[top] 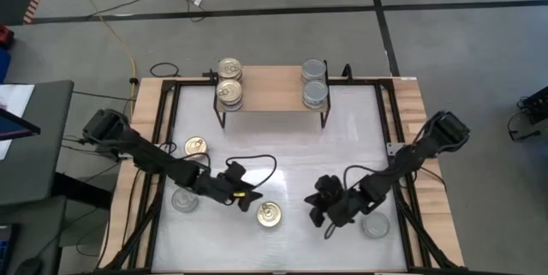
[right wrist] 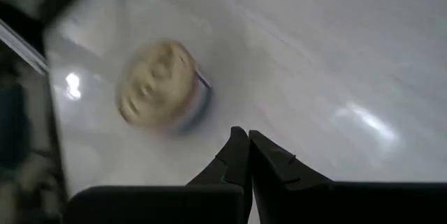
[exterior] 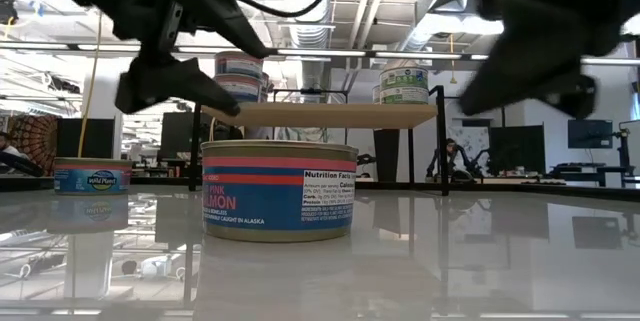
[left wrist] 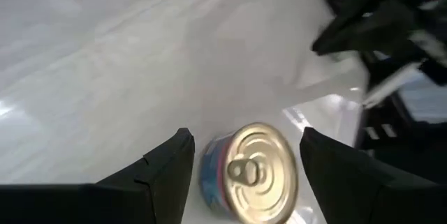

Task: Stack canned seafood by type on shelf
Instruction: Put the blue pink tuna can on the shelf

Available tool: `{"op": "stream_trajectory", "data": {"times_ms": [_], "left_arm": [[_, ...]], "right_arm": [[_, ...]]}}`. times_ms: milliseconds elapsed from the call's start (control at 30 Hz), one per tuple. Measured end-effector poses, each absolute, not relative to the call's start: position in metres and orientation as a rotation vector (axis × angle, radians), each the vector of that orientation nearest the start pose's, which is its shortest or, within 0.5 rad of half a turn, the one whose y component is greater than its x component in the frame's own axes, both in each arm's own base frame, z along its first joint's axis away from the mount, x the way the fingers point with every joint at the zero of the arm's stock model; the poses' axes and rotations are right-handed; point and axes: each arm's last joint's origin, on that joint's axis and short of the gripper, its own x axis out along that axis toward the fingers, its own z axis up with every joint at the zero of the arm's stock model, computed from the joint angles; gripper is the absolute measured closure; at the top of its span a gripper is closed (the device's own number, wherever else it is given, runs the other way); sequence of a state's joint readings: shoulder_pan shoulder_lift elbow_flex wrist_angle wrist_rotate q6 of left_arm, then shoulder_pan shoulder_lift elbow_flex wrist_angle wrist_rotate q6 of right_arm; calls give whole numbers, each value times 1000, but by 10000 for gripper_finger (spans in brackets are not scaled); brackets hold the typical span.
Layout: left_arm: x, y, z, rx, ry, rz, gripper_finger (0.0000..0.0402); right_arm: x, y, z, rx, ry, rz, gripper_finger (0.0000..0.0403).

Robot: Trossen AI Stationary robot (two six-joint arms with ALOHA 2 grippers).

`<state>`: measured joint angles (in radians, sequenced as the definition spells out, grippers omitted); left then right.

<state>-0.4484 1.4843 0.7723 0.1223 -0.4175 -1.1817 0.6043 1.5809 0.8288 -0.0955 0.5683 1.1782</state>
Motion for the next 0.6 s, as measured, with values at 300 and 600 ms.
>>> {"op": "stream_trajectory", "data": {"times_ms": [300,600], "left_arm": [[275,-123,208,-888,633,305,152],[246,-111,209,-865,684,337,152]], "right_arm": [[307,159,171,827,552,-331,387],[335,166,185,892,626,-453,350]]}}
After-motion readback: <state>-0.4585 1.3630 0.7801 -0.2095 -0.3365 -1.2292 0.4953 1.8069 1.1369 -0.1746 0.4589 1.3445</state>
